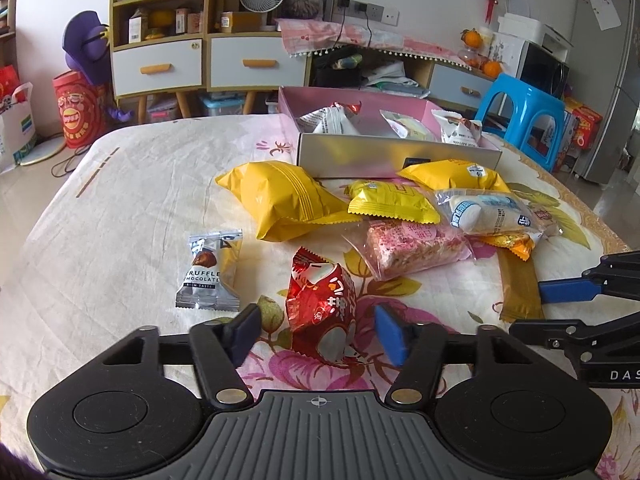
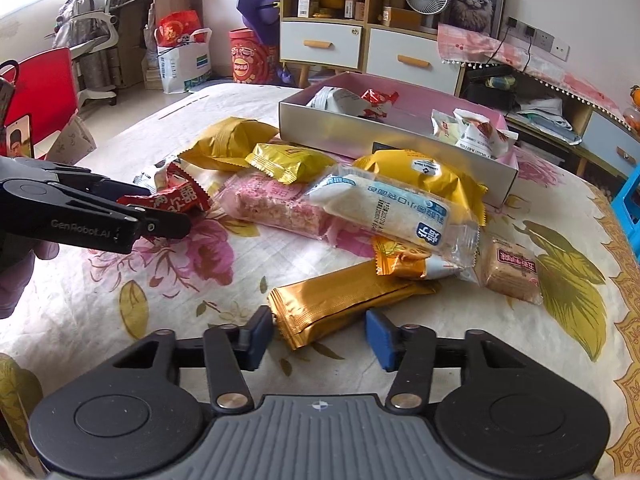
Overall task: Organize snacks
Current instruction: 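Close left gripper on the red candy wrapper while right grasps the gold bar, then carry red candy and gold bar into the pink box and open both grippers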
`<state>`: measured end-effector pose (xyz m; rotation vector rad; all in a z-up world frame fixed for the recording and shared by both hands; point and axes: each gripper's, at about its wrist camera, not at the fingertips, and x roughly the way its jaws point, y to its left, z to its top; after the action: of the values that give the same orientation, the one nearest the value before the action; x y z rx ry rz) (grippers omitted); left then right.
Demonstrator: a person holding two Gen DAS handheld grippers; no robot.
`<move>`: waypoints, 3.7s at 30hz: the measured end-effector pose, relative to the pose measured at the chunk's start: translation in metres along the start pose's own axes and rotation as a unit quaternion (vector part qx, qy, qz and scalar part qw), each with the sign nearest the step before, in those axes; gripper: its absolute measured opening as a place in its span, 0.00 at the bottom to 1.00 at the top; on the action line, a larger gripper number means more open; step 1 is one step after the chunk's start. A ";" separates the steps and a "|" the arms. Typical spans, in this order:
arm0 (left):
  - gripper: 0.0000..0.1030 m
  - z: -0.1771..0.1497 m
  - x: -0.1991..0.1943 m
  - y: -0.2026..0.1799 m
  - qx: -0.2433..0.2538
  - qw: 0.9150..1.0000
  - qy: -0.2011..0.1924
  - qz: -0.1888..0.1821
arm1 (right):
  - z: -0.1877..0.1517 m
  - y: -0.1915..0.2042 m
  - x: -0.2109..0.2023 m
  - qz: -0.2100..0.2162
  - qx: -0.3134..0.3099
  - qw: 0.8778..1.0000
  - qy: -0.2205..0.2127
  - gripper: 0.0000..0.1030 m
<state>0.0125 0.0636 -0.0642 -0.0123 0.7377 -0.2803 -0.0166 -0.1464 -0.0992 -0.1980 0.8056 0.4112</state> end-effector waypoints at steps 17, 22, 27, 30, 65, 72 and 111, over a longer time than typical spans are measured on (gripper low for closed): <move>0.34 0.001 0.001 0.002 -0.009 1.000 0.008 -0.001 | 0.005 -0.012 -0.004 -0.018 0.067 0.997 0.046 0.63; 0.38 0.001 0.004 0.000 -0.008 1.000 0.010 -0.003 | 0.012 -0.015 0.005 0.000 0.098 0.994 0.046 0.66; 0.40 0.002 0.005 -0.002 -0.004 1.000 0.009 0.000 | 0.018 -0.016 0.013 -0.001 0.114 0.993 0.036 0.69; 0.40 0.003 0.006 -0.002 -0.006 1.000 0.009 0.002 | 0.020 -0.013 0.017 -0.022 0.105 0.994 0.033 0.65; 0.23 0.039 -0.026 0.001 -0.054 0.998 -0.010 -0.006 | 0.048 -0.005 -0.030 0.039 0.095 0.995 0.005 0.19; 0.23 0.060 -0.023 -0.004 -0.058 0.998 -0.022 -0.009 | 0.068 -0.022 -0.028 0.021 0.119 0.992 -0.016 0.19; 0.23 0.155 0.109 -0.055 -0.036 0.998 -0.033 -0.049 | 0.153 -0.133 0.068 0.016 0.228 0.971 -0.074 0.20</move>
<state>0.1789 -0.0307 -0.0148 -0.1252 0.6817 -0.3463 0.1833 -0.1974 -0.0428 0.2715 0.7366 0.2571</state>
